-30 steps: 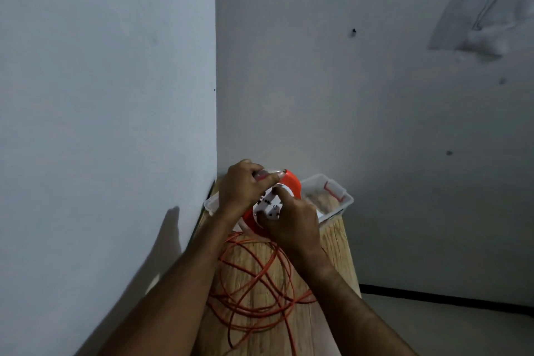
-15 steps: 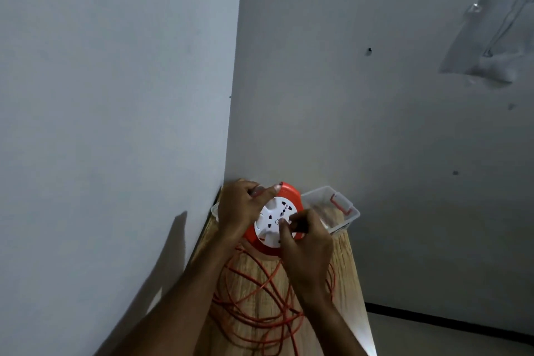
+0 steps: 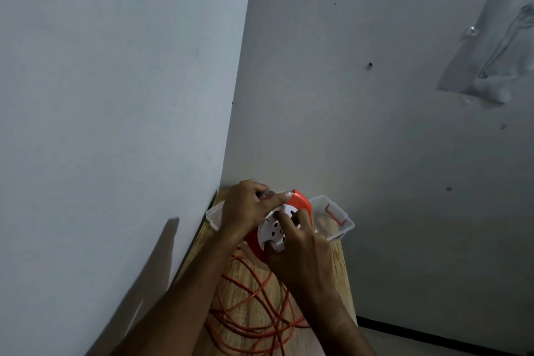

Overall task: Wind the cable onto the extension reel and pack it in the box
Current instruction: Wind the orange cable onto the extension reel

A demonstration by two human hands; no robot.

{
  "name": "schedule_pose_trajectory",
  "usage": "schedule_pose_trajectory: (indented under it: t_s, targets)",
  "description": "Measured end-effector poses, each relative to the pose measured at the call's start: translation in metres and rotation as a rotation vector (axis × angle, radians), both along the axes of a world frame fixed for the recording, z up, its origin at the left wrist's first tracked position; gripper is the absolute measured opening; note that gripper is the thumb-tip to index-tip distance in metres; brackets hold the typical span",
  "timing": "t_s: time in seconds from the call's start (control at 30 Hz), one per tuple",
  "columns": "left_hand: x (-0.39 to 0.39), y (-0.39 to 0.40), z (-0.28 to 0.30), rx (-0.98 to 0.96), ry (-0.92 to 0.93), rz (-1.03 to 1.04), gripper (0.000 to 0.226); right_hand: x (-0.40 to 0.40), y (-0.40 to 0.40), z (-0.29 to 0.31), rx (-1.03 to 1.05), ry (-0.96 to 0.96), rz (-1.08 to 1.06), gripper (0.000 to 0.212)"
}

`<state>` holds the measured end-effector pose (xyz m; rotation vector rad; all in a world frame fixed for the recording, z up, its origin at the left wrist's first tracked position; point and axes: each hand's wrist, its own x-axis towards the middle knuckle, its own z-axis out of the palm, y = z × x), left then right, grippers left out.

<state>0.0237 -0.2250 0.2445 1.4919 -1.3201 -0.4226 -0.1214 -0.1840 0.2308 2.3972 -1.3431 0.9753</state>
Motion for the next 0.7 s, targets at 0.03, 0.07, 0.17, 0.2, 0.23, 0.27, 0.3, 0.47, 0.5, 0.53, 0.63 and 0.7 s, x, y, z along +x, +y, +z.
schedule_pose_trajectory:
  t_s: [0.03,0.07,0.17,0.2,0.23,0.27,0.3,0.47,0.5,0.53,0.63,0.7]
  targets:
    - [0.000,0.000,0.000,-0.008,-0.001,0.008,0.042,0.000,-0.003,0.000,0.043,-0.039,0.016,0.066]
    - [0.000,0.000,-0.001,-0.011,0.000,0.014,0.041,0.001,-0.004,0.003,0.101,-0.106,0.031,0.062]
    - [-0.003,0.002,-0.003,-0.018,0.025,0.037,0.043,0.005,-0.003,0.009,0.299,-0.473,-0.012,0.051]
    - [-0.005,0.003,-0.004,-0.032,0.026,0.062,0.043,0.008,-0.005,0.006,0.392,-0.642,-0.054,0.050]
    - [-0.006,0.003,-0.005,-0.050,0.017,0.090,0.044,0.012,-0.008,0.002,0.525,-0.815,-0.091,0.051]
    - [-0.008,0.003,-0.006,-0.070,-0.007,0.112,0.044,0.015,-0.010,-0.002,0.685,-0.992,-0.123,0.053]
    - [-0.009,0.003,-0.008,-0.084,-0.042,0.124,0.045,0.017,-0.011,-0.005,0.847,-1.150,-0.144,0.053]
    - [0.001,0.004,-0.009,-0.020,0.047,0.125,0.047,0.007,0.008,0.003,0.969,-1.226,-0.037,0.020]
    - [0.006,0.003,-0.009,0.003,0.094,0.120,0.047,0.003,0.011,0.002,0.716,-1.018,-0.040,0.018]
    - [0.010,0.004,-0.007,0.017,0.112,0.112,0.047,0.000,0.015,0.003,0.411,-0.775,-0.043,0.019]
    - [0.010,0.005,0.000,0.021,0.062,0.082,0.052,-0.004,0.015,0.000,-0.026,-0.193,0.101,0.036]
    - [0.007,0.007,0.005,0.039,0.064,0.052,0.052,-0.002,0.016,-0.001,-0.029,0.049,0.122,0.060]
